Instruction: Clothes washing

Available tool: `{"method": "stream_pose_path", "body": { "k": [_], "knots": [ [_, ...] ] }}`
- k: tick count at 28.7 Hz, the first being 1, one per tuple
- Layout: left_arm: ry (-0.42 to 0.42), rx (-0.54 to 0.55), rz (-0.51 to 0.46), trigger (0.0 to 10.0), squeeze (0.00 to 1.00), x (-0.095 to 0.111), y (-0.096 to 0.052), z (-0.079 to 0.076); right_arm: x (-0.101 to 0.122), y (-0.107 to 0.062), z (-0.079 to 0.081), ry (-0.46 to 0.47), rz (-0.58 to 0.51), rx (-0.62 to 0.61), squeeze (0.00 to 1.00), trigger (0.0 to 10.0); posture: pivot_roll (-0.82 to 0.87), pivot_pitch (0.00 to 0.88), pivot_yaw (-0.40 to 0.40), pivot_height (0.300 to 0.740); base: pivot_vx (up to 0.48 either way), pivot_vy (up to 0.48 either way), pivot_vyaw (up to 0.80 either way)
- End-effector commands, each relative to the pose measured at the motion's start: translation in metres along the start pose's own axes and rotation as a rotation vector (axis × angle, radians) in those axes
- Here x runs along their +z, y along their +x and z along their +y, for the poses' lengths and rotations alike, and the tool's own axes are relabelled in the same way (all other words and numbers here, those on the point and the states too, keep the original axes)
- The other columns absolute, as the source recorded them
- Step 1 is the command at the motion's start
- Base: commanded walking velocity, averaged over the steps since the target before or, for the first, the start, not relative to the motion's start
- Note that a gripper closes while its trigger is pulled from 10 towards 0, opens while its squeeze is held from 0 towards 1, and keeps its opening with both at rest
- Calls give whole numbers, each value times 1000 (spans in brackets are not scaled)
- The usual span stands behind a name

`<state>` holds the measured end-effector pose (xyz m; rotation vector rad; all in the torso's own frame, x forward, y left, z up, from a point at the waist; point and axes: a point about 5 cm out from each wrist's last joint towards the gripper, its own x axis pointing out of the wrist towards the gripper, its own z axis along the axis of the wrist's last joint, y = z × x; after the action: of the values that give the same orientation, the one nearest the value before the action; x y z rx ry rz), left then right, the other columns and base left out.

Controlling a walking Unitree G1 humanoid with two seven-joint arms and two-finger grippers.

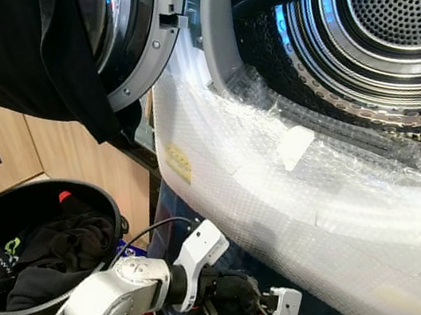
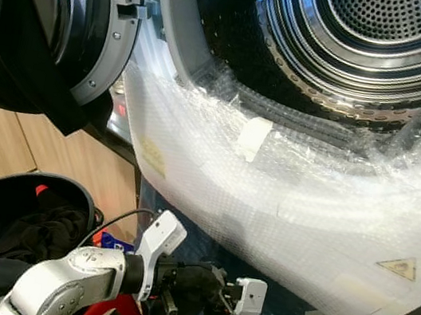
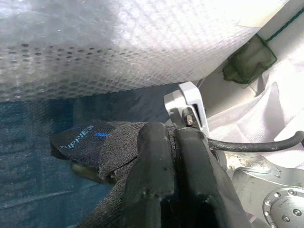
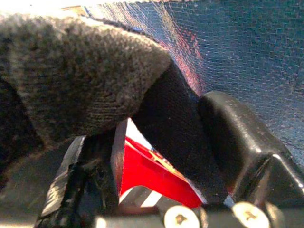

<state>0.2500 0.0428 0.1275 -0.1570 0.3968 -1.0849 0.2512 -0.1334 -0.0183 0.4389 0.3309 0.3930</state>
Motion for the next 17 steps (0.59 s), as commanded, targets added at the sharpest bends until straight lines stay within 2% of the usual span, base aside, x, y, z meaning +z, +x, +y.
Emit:
{"method": "stream_pose_path", "body": {
  "k": [1, 17],
  "knots": [
    [3, -1, -16, 0, 0, 4, -3, -2, 4, 3, 0, -6, -14, -7, 0, 0, 170, 4, 11, 740, 0, 0, 0],
    [-12, 0, -7, 0, 0, -2, -6, -5, 8, 0, -5, 36, -51, -12, 0, 0, 171, 0, 8, 740, 0, 0, 0]
  ]
}}
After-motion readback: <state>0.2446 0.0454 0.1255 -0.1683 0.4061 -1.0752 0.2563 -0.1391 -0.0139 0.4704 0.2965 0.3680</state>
